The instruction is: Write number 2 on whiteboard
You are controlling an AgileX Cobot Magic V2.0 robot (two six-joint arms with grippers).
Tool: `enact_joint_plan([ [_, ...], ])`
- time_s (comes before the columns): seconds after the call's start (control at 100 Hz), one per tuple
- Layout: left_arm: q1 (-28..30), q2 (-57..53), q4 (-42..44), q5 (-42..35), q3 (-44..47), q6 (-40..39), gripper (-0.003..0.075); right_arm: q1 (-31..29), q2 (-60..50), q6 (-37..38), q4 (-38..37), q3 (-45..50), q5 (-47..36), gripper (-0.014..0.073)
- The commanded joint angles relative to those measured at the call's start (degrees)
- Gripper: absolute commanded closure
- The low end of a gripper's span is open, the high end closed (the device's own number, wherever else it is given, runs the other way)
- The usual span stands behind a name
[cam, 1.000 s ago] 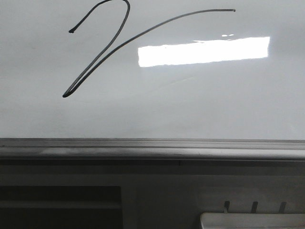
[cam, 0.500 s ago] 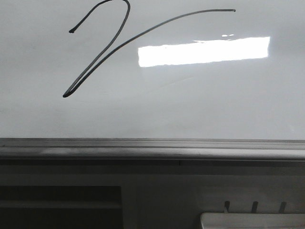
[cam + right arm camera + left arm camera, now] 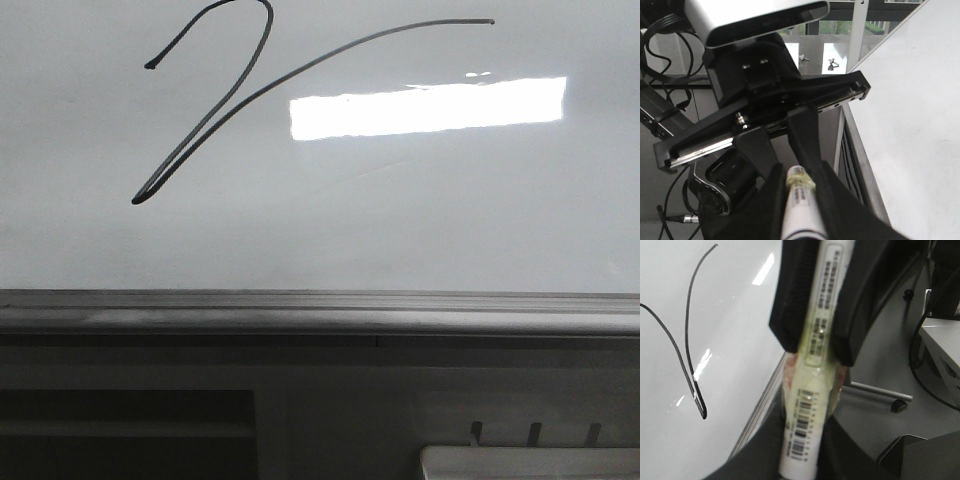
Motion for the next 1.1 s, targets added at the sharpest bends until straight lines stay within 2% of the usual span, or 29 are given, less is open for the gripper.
enact_joint_plan([
  [0.0,-0.29,0.57,-3.3,-5.5,-2.13,-2.06,0.0741,-0.15,-1.13,0.52,1.17,-1.74,1.38,0.0473],
  [0.09,-0.29,0.57,-3.3,-5.93,-2.13,-2.4,0.0741,-0.15,-1.13,1.72,1.17,-1.74,-1.71,0.0241],
  [0.16,-0.29,0.57,-3.3,-7.05,-1.54,-3.09,0.0741,-0.15,-1.97,1.98,1.17,-1.74,-5.07,0.0122],
  [0.21,-0.29,0.57,-3.3,-8.01,-0.94,-3.8,0.0741,-0.15,-3.05,1.98,1.17,-1.74,-7.98,0.0092],
  [0.3,-0.29,0.57,-2.98,-11.35,0.33,-6.28,0.0741,-0.15,-6.04,1.98,1.17,-1.74,-13.51,0.0092],
  [0.43,-0.18,0.44,-2.08,-21.91,3.99,-11.6,0.0741,-0.15,-11.75,1.98,1.17,-1.46,-23.34,0.0095],
  [0.48,-0.18,0.44,-0.99,-27.3,5.85,-14.93,0.0741,-0.15,-14.19,1.98,1.59,-0.45,-26.16,0.0123],
  [0.55,-0.18,0.44,0.23,-35.96,8.95,-19.02,0.0741,-0.15,-17.95,1.98,2.44,1.59,-29.57,0.0226],
  [0.6,-0.09,0.44,0.35,-42.08,11.09,-20.86,0.0741,-0.15,-20.5,1.98,3.3,3.44,-31.8,0.0348],
  [0.7,-0.09,1.26,-0.6,-52.28,14.5,-23.36,0.0741,-0.15,-25.52,1.98,5.03,7.63,-37.03,0.0676],
  [0.84,-0.09,6.01,-3.49,-58.24,15.23,-23.36,0.0741,-0.15,-30.62,1.98,7.88,11.95,-42.4,0.0665],
  [1.09,-0.09,17.41,-9.78,-63.96,15.23,-23.36,0.0741,-0.15,-31.91,1.98,8.26,12.98,-42.37,0.0665],
])
